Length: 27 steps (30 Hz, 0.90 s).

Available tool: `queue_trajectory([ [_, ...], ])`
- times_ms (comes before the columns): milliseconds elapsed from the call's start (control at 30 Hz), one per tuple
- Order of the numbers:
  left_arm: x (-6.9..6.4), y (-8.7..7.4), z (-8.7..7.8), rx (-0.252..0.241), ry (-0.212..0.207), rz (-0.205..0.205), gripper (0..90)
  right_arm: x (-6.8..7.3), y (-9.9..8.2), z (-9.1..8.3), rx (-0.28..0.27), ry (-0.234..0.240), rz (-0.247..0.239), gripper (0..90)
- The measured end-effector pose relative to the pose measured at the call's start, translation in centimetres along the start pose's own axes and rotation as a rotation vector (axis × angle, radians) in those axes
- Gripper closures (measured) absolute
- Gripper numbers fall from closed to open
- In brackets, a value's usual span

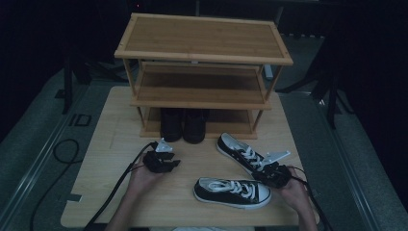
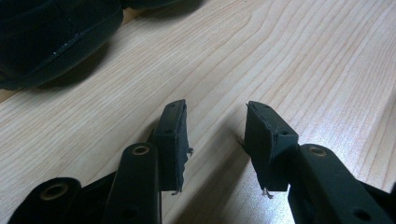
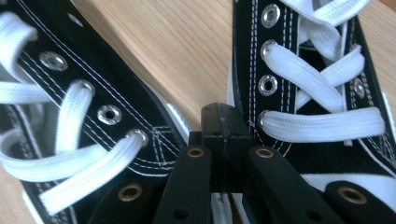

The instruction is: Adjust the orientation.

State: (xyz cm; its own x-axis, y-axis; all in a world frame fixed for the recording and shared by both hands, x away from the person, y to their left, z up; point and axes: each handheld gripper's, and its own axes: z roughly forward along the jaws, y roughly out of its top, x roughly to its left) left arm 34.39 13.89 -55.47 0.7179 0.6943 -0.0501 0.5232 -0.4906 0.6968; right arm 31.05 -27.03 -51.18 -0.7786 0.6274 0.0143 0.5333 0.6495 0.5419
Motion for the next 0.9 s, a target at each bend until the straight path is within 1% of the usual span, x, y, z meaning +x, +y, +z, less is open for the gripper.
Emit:
queue_trajectory([
  [33, 0.0, 0.0, 0.0, -0.001, 0.0, 0.001, 59.3, 0.0, 0.0, -0.1, 0.009, -0.013, -0.002, 90.0],
  [100, 0.0, 0.0, 0.0, -0.001, 0.001, 0.003, 59.2, -0.2, -0.2, -0.3, 0.033, -0.061, -0.003, 90.0],
  [167, 0.0, 0.0, 0.0, -0.001, 0.0, 0.001, 59.3, -0.7, -0.6, -0.6, 0.044, -0.11, 0.023, 90.0],
  [200, 0.0, 0.0, 0.0, -0.001, 0.0, 0.002, 59.2, -1.0, -0.8, -0.7, 0.039, -0.113, 0.034, 90.0],
  [233, 0.0, 0.0, 0.0, -0.001, 0.001, 0.002, 59.3, -1.4, -1.0, -0.7, 0.03, -0.116, 0.054, 90.0],
  [267, 0.0, 0.0, 0.0, -0.001, 0.001, 0.002, 59.3, -1.4, -1.0, -0.7, 0.03, -0.116, 0.054, 90.0],
  [300, 0.0, 0.0, 0.0, -0.002, 0.002, 0.001, 59.3, -2.1, -1.4, -0.8, 0.023, -0.136, 0.075, 90.0],
  [333, 0.0, 0.0, 0.0, -0.001, 0.002, 0.002, 59.3, -2.1, -1.4, -0.8, 0.023, -0.136, 0.075, 90.0],
  [367, 0.0, 0.0, 0.0, -0.001, 0.002, 0.001, 59.3, -2.5, -1.6, -0.7, 0.011, -0.14, 0.098, 90.0],
  [433, 0.0, 0.0, 0.0, -0.002, 0.003, 0.0, 59.3, -3.0, -1.7, -0.7, -0.001, -0.144, 0.122, 90.0],
  [533, 0.0, 0.0, 0.0, -0.001, 0.002, 0.001, 59.3, -3.3, -1.7, -0.6, -0.012, -0.142, 0.136, 90.0],
  [567, 0.0, 0.0, 0.0, -0.001, 0.003, 0.002, 59.3, -3.6, -1.6, -0.5, -0.015, -0.148, 0.148, 90.0],
  [733, -0.1, 0.0, 0.0, -0.001, 0.004, 0.004, 59.3, -4.2, -1.1, -0.2, -0.016, -0.179, 0.175, 90.0],
  [767, -0.1, 0.0, 0.0, -0.001, 0.004, 0.004, 59.3, -4.2, -1.1, -0.2, -0.016, -0.179, 0.175, 90.0],
  [800, -0.1, 0.0, 0.0, -0.001, 0.004, 0.005, 59.3, -4.5, -0.9, 0.0, -0.015, -0.195, 0.186, 90.0],
  [900, -0.1, 0.0, 0.0, -0.001, 0.004, 0.005, 59.3, -4.9, -0.7, 0.1, -0.011, -0.223, 0.207, 90.0],
])
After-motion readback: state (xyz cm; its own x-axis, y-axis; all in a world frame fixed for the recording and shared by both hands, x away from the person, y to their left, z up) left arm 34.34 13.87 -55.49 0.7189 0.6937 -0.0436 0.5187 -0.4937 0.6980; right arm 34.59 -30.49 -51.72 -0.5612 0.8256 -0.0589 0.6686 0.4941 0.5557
